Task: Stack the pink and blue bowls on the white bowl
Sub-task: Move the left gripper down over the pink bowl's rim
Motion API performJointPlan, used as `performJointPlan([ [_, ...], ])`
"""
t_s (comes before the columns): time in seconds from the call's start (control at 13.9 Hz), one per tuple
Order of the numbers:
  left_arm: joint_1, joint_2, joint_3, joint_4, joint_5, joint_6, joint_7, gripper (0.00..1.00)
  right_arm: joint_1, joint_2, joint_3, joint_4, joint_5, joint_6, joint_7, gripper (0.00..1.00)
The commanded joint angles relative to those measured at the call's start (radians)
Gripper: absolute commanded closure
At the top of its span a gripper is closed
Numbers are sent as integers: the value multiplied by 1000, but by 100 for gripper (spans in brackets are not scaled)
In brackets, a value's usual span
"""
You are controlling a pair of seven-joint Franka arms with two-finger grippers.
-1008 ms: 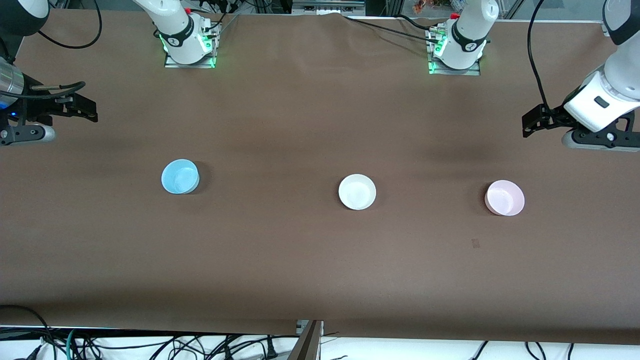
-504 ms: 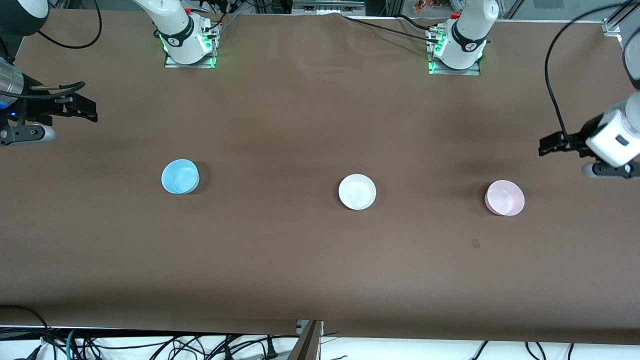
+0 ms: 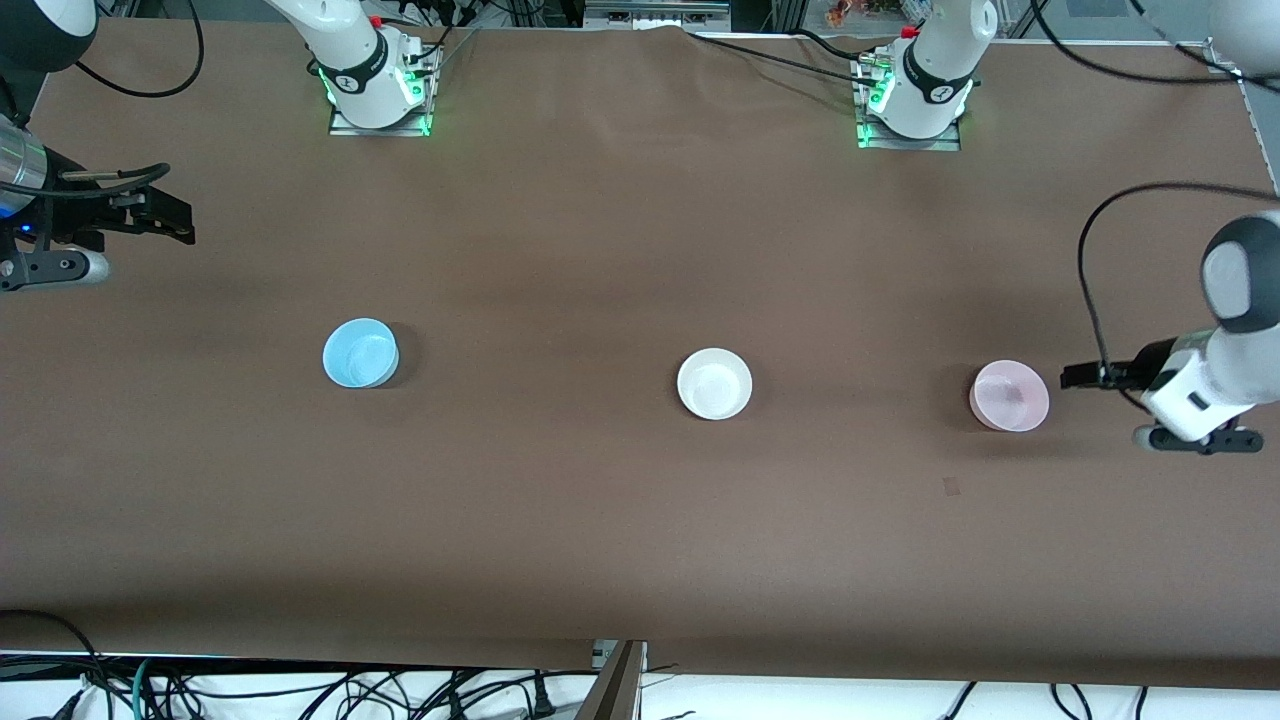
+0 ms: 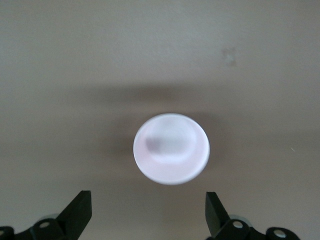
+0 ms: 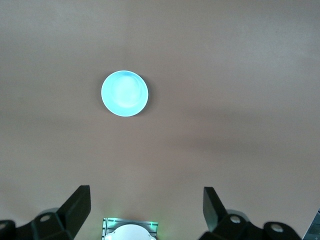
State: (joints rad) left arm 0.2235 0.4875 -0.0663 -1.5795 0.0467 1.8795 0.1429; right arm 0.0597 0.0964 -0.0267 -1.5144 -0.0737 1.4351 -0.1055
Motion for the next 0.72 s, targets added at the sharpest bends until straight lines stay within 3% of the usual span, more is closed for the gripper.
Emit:
performJointPlan([
  [0.0, 27, 77, -4, 41, -1, 61, 113, 0, -9, 11, 2, 26, 20, -8, -14, 1],
  [0.5, 25, 141, -4, 12, 84, 89, 216, 0, -12, 19, 2, 26, 41, 2, -13, 1],
  [0.65, 30, 141, -6, -34, 84, 172, 297, 0, -12, 43, 2, 26, 40, 21, -14, 1],
])
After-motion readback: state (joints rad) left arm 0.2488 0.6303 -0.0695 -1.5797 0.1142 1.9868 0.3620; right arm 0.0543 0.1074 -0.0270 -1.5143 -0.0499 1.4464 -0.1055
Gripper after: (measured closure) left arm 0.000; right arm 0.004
